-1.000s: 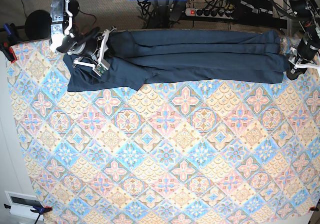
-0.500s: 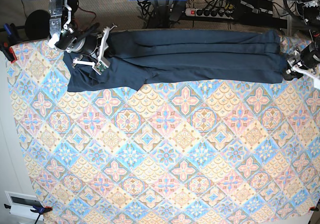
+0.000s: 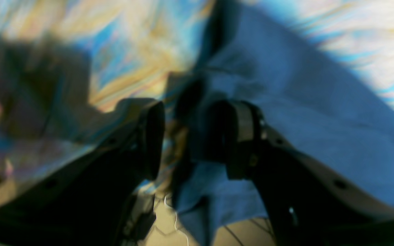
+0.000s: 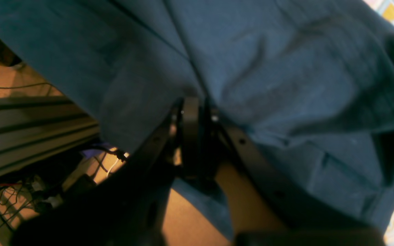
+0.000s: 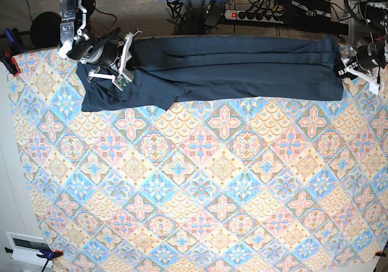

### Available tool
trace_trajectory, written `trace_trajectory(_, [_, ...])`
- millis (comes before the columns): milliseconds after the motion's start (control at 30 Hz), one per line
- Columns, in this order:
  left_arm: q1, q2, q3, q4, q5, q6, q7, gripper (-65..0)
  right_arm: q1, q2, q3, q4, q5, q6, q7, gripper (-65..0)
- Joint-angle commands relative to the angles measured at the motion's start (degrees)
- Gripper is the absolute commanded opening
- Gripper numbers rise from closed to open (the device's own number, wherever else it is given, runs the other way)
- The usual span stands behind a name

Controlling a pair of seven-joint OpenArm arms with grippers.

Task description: Layout the t-shirt on the table in an organized manner, then fold the t-shirt properly

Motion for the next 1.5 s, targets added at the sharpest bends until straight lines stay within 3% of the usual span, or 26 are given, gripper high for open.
trace_trajectory(0, [-0.6, -0.7, -0.4, 1.1, -1.0, -0.3, -0.4, -37.4, 0.1, 0.6, 0.3, 1.0, 0.6, 0.1, 0.8, -62.2])
trace_trajectory(233, [-0.7, 3.4, 0.1, 1.1, 5.4, -0.4, -0.4, -37.3, 0.1, 0.6, 0.3, 1.0, 0.7, 0.1, 0.8, -62.2])
trace_trajectory(433, [-0.8, 4.1, 4.1, 1.3, 5.3, -0.4, -0.4, -37.8, 0.1, 0.6, 0.3, 1.0, 0.7, 0.1, 0.7, -62.2])
trace_trajectory(533, [-0.9, 4.1, 4.9, 1.3, 5.3, -0.5, -0.4, -43.1, 0.1, 0.6, 0.3, 1.0, 0.7, 0.1, 0.7, -62.2])
trace_trajectory(700, [-2.8, 4.8, 4.4, 1.3, 5.7, -7.0, -0.4, -57.2, 0.1, 0.6, 0.3, 1.0, 0.7, 0.1, 0.6, -62.2])
trace_trajectory(833, [-4.5, 4.9, 2.1, 1.1, 5.8, -7.9, -1.1, -64.8, 0.1, 0.6, 0.3, 1.0, 0.7, 0.1, 0.6, -62.2])
trace_trajectory(1133, [-6.8, 4.9, -6.1, 0.5, 7.2, -7.8, -3.3, -65.0, 0.1, 0.6, 0.4, 1.2, 0.9, 0.1, 0.6, -62.2])
trace_trajectory(1333, [-12.9, 2.8, -11.1, -8.5, 15.0, -8.2, -4.0, -65.0, 0.1, 0.6, 2.6, 1.2, 9.6, 0.1, 0.7, -62.2])
trace_trajectory(1467, [-15.6, 1.4, -11.4, -10.1, 15.9, -8.2, -4.0, -65.0, 0.1, 0.6, 6.1, 1.2, 16.6, 0.1, 0.6, -62.2])
